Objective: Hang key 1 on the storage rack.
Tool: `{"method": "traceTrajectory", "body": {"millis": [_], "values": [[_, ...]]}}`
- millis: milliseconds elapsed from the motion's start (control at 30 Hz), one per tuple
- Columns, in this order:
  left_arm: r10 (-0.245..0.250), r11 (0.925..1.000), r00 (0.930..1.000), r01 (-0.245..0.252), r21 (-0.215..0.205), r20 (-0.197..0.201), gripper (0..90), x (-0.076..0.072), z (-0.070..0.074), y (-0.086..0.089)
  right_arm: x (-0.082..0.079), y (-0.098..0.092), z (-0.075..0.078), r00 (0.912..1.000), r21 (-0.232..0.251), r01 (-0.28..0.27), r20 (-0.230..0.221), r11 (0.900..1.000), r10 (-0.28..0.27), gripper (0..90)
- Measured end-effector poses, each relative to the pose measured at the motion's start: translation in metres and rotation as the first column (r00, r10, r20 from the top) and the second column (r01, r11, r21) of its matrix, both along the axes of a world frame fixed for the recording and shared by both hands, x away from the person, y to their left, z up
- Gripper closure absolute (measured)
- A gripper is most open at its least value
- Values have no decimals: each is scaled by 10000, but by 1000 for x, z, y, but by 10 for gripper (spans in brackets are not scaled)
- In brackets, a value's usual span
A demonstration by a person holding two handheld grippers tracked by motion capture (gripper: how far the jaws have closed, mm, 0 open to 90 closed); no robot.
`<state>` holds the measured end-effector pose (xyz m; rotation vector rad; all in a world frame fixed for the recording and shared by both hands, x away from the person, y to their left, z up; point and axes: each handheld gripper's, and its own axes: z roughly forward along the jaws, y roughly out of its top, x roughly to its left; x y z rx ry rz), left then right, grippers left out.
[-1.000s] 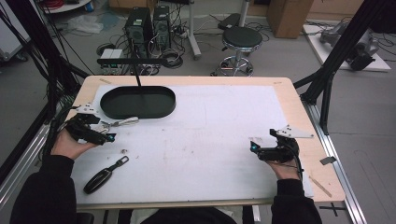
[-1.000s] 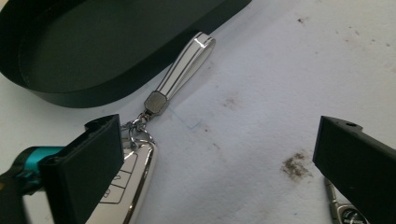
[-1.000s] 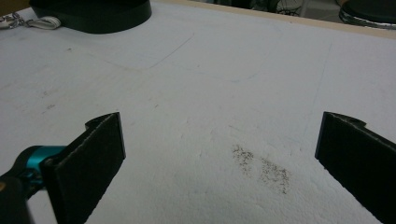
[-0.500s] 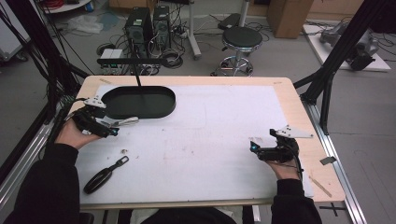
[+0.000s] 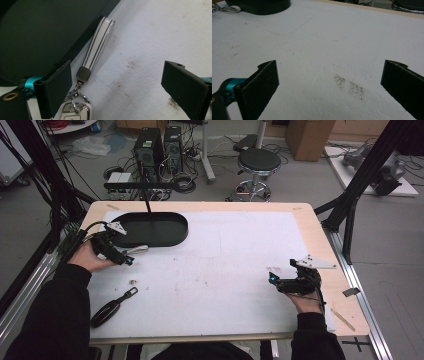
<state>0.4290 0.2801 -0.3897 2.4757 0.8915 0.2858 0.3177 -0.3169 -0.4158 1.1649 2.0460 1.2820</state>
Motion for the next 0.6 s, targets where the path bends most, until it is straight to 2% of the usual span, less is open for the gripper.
{"method": "traceTrajectory", "body": {"millis": [167, 300, 600], "values": [[-9, 10000, 9997, 8, -69, -255, 102, 6, -8, -3, -2, -1, 1, 9999, -48, 114, 118, 9999, -113, 7], [-89, 9998, 9989, 97, 167, -467, 107, 11, -19, -9, -2, -2, 0, 9998, -64, 162, 88, 9998, -161, 7], [-168, 9981, 9988, 195, 583, -463, 108, 16, -29, -13, -3, -2, -1, 9998, -105, 198, 18, 9997, -198, 7]]}}
